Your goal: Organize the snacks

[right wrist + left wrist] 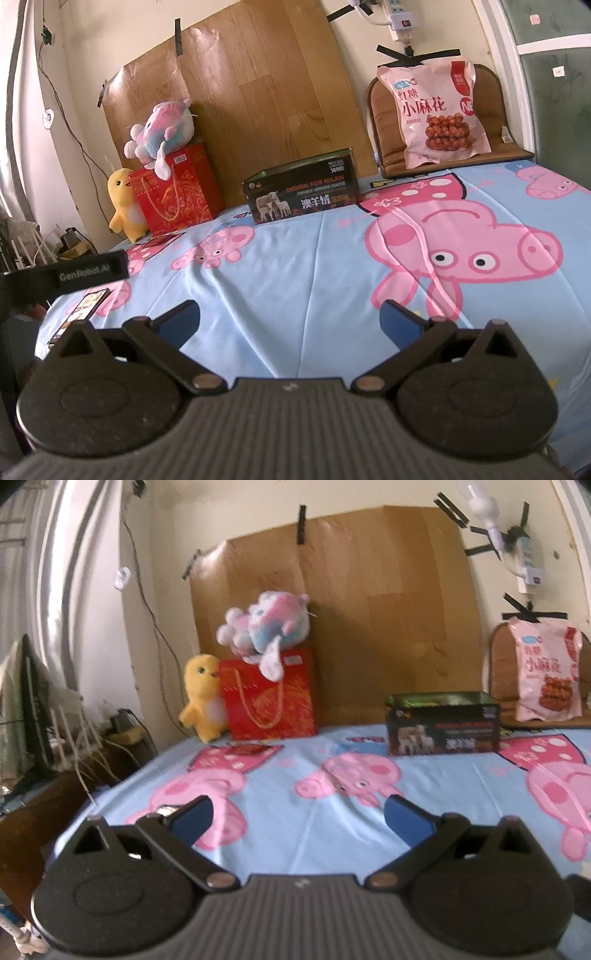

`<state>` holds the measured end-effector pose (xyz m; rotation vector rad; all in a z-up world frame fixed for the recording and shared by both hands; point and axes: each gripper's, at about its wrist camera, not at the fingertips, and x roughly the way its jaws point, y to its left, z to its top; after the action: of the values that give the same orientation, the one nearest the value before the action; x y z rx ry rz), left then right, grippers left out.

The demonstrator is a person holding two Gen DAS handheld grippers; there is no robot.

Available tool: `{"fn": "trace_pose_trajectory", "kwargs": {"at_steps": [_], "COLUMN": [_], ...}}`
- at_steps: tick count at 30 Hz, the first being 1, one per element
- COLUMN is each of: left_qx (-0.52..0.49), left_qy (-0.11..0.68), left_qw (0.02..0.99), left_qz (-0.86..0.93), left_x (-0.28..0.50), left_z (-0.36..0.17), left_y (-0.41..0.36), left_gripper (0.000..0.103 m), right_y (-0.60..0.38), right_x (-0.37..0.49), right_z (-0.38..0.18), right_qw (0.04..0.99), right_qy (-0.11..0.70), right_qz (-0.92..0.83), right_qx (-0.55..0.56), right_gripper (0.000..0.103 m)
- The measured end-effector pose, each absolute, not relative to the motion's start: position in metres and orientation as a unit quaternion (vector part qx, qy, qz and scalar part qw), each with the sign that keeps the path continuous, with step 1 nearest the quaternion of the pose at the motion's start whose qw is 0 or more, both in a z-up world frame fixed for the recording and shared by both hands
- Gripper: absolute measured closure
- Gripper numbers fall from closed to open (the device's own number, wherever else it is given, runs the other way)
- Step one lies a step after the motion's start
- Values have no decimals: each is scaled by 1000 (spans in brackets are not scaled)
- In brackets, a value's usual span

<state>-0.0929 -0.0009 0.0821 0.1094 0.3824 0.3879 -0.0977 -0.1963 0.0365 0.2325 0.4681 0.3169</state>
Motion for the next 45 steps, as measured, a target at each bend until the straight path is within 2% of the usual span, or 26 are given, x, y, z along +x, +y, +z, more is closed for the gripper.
{"fn": "trace_pose_trajectory", "kwargs": {"at_steps": [45], "left_qx": [81], "left_qy": [222], "left_qw": [956], "left_qz": [175], "left_x": [-92], "left_z": [73], "left_y": [-9], "left_gripper": [0], "right_y": [-195], "right_x": [-98], "right_z": [34], "right_qw": [952], "right_qy": [234], "right_qz": [159], "right_qx": [116], "right_gripper": [0]}}
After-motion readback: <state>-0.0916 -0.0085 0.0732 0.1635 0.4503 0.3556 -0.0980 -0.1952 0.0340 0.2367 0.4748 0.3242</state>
